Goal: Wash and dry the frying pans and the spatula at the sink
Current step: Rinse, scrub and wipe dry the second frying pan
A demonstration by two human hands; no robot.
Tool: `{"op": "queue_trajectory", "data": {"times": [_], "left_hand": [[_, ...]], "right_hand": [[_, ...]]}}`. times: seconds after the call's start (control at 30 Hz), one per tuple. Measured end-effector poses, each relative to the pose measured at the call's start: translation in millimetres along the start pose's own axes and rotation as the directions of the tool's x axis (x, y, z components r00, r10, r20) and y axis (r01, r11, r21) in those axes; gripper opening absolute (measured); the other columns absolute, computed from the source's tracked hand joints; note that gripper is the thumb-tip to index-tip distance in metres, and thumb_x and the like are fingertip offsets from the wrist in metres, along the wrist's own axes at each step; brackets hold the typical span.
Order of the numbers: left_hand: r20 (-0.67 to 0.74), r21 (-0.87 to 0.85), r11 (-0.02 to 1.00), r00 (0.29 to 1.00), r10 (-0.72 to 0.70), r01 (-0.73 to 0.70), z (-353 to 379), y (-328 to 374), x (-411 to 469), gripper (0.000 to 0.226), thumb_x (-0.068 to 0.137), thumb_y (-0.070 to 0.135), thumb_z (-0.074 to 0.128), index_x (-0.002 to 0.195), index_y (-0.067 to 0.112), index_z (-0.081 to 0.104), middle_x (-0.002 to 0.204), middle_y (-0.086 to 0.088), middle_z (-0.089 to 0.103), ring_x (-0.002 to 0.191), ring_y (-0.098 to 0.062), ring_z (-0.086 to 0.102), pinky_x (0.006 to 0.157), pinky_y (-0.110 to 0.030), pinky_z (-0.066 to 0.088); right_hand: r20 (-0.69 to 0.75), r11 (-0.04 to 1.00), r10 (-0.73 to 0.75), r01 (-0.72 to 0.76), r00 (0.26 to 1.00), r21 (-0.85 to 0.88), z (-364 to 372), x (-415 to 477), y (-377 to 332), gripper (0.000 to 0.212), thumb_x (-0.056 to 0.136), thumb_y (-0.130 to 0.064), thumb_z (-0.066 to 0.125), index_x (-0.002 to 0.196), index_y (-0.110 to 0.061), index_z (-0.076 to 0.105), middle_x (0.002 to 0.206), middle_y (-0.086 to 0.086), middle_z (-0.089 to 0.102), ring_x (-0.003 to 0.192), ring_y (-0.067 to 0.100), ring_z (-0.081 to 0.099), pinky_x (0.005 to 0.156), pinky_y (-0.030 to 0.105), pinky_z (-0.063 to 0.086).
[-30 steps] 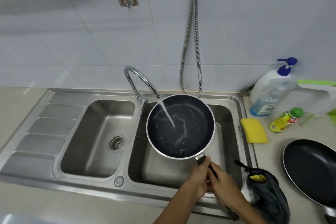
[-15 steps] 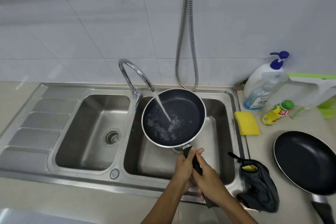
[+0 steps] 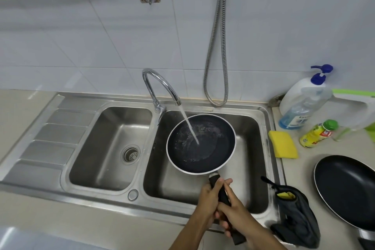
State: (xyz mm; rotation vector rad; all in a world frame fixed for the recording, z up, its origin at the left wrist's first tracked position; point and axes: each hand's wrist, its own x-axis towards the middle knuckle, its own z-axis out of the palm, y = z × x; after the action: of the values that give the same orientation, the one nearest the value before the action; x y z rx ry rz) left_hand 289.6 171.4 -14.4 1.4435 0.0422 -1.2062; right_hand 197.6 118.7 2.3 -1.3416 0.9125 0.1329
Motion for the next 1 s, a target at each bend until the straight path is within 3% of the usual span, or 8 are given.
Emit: {"op": "queue_trajectory", "data": {"times": [0.13, 0.3, 0.43, 0.53, 0.67, 0.83, 0.9, 1.0], "left_hand": [[0.034, -0.052, 0.996, 0.997, -0.065, 0.067, -3.9, -1.3, 1.5, 0.033, 0.103, 0.031, 0.055, 0.111, 0.006, 0.076, 0.116, -0.002, 0.077, 0.111, -0.019, 0.071, 0.082, -0.022, 0.057], [0.114, 0.039, 0.993, 0.987, -0.117, 0.113, -19.1, -3.5, 7.6, 0.042, 0.099, 0.040, 0.062, 0.115, 0.003, 0.073, 0.118, -0.011, 0.075, 0.114, -0.026, 0.069, 0.091, -0.034, 0.057], [0.243, 0.318, 0.927, 0.927, -0.284, 0.200, -60.8, 25.3, 12.8, 0.053, 0.097, 0.051, 0.061, 0.116, 0.001, 0.063, 0.100, -0.014, 0.077, 0.093, -0.031, 0.076, 0.076, -0.037, 0.063], [0.067, 0.533, 0.791, 0.917, -0.392, 0.299, -110.9, 65.4, 22.9, 0.046, 0.105, 0.040, 0.049, 0.114, -0.005, 0.054, 0.084, -0.019, 0.077, 0.076, -0.028, 0.078, 0.061, -0.035, 0.063], [-0.328, 0.481, 0.841, 0.940, -0.090, 0.248, -153.7, 118.9, 59.6, 0.029, 0.107, 0.025, 0.045, 0.099, 0.002, 0.061, 0.080, -0.012, 0.073, 0.067, -0.026, 0.074, 0.059, -0.036, 0.063], [-0.411, 0.193, 0.980, 0.905, 0.114, -0.036, -165.4, 174.8, 90.3, 0.021, 0.102, 0.014, 0.048, 0.082, 0.015, 0.051, 0.069, -0.004, 0.043, 0.048, -0.011, 0.048, 0.046, -0.025, 0.043], [-0.405, 0.040, 0.994, 0.908, 0.105, -0.097, -165.0, 183.4, 96.6, 0.009, 0.105, 0.015, 0.049, 0.107, 0.012, 0.057, 0.083, -0.007, 0.051, 0.069, -0.017, 0.057, 0.067, -0.034, 0.054], [-0.379, -0.162, 0.977, 0.923, 0.069, -0.140, -163.4, 189.7, 101.8, 0.042, 0.108, 0.013, 0.039, 0.150, 0.006, 0.040, 0.139, -0.020, 0.048, 0.132, -0.034, 0.050, 0.110, -0.049, 0.045]], "right_hand": [[-0.006, 0.999, 0.038, -0.038, 0.999, -0.014, 0.2, 4.3, 2.2, 0.080, 0.096, -0.005, 0.043, 0.150, -0.060, 0.021, 0.055, 0.005, 0.041, 0.040, 0.014, 0.035, 0.039, 0.020, 0.029], [-0.013, 1.000, 0.020, -0.020, 1.000, -0.022, -1.5, 2.2, 1.5, 0.080, 0.094, -0.001, 0.045, 0.144, -0.061, 0.029, 0.059, 0.008, 0.041, 0.041, 0.016, 0.036, 0.041, 0.023, 0.029], [0.040, 0.996, -0.059, 0.062, 0.997, -0.062, -21.5, -7.1, -4.0, 0.088, 0.095, 0.003, 0.048, 0.144, -0.064, 0.021, 0.053, -0.001, 0.046, 0.042, 0.015, 0.039, 0.039, 0.024, 0.033], [0.040, 0.982, -0.038, 0.044, 0.998, -0.182, -37.1, -12.9, -5.8, 0.094, 0.093, -0.004, 0.048, 0.143, -0.072, 0.009, 0.066, 0.007, 0.056, 0.046, 0.024, 0.046, 0.043, 0.032, 0.039], [-0.054, 0.916, -0.103, 0.074, 0.993, -0.393, -47.8, -16.2, -15.1, 0.097, 0.091, -0.009, 0.052, 0.139, -0.079, 0.005, 0.107, 0.007, 0.067, 0.068, 0.034, 0.067, 0.059, 0.039, 0.054], [-0.082, 0.819, -0.219, 0.138, 0.972, -0.557, -59.9, -19.1, -26.7, 0.096, 0.096, -0.015, 0.053, 0.142, -0.074, -0.008, 0.074, 0.007, 0.060, 0.056, 0.017, 0.056, 0.055, 0.022, 0.042], [-0.089, 0.787, -0.257, 0.155, 0.962, -0.598, -62.0, -23.6, -33.6, 0.099, 0.097, -0.015, 0.053, 0.143, -0.072, -0.012, 0.071, 0.009, 0.059, 0.056, 0.019, 0.056, 0.057, 0.028, 0.045], [-0.096, 0.696, -0.318, 0.164, 0.943, -0.700, -62.6, -28.6, -38.6, 0.100, 0.097, -0.015, 0.053, 0.145, -0.067, -0.018, 0.068, 0.012, 0.060, 0.057, 0.023, 0.057, 0.064, 0.038, 0.050]]}}
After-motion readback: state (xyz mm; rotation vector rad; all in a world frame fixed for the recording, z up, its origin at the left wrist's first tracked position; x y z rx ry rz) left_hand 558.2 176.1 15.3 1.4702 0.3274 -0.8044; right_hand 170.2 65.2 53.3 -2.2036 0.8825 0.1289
